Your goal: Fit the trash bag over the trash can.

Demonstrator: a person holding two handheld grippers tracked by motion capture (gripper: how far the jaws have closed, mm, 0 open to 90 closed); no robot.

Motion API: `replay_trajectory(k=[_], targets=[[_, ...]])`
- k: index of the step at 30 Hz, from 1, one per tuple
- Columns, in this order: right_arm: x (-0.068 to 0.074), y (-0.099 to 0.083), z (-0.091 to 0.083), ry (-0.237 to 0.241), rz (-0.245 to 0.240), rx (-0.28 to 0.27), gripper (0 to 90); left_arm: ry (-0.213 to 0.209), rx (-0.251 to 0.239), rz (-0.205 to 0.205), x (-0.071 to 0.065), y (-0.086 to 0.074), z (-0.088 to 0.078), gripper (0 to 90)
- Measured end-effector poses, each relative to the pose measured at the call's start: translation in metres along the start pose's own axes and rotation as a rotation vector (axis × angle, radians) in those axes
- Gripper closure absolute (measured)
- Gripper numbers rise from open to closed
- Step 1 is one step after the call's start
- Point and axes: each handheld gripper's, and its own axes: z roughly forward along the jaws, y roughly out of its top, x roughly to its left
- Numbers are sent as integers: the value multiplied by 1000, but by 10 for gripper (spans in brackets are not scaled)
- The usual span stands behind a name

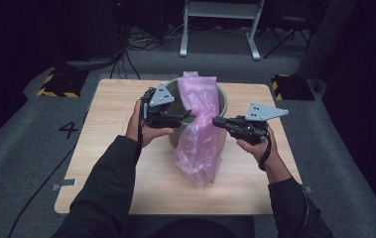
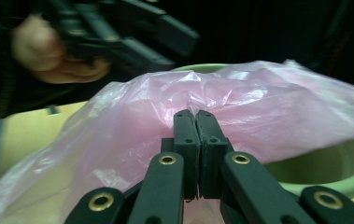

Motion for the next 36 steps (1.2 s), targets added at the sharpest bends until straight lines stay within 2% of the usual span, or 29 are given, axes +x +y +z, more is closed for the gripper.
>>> replay_trajectory(k=[2,3,4,5,6,8,9,10,13,15,17,18,19,21,23,25,27,31,34,36], targets=[[1,0,-2,9,0,0,889,-20,-9,-9,1,1,2,373],[2,1,-5,30,9,-2,889,-25,-8,-6,0,1,2,373],[3,1,-9,47,19,-6,888,-63,-8,-2,-1,0,3,477],[3,1,-9,47,19,-6,888,-98,-5,16,-4,-1,3,477],[3,2,-11,50,23,-5,888,-108,18,51,-8,-1,5,500],[1,4,-15,72,52,-14,887,-148,29,95,-14,-2,6,697],[1,4,-15,72,52,-14,887,-160,28,111,-17,-2,5,697],[1,5,-17,81,68,-18,887,-170,27,118,-19,-1,5,802],[2,6,-18,68,72,-14,885,-202,29,135,-24,0,3,832],[2,7,-18,60,74,-17,883,-197,28,149,-27,0,1,859],[1,8,-18,39,69,-15,881,-163,12,135,-28,1,-3,783],[-1,9,-16,29,67,-13,881,-168,3,126,-27,1,-4,733],[-2,9,-14,23,70,-11,881,-174,-4,122,-26,0,-6,723],[-5,10,-9,7,69,0,882,-154,-14,117,-26,-1,-9,653],[-7,11,-4,-2,67,9,882,-148,-22,114,-26,-4,-12,606],[-10,13,2,-5,65,22,881,-141,-32,107,-26,-6,-16,520],[-13,15,7,-11,69,34,882,-145,-51,96,-25,-8,-21,482],[-20,19,16,-27,74,48,883,-170,-78,90,-25,-14,-32,409],[-22,20,21,-44,64,61,884,-207,-88,95,-28,-18,-36,347],[-25,21,24,-55,67,68,884,-243,-97,115,-33,-21,-38,330]])
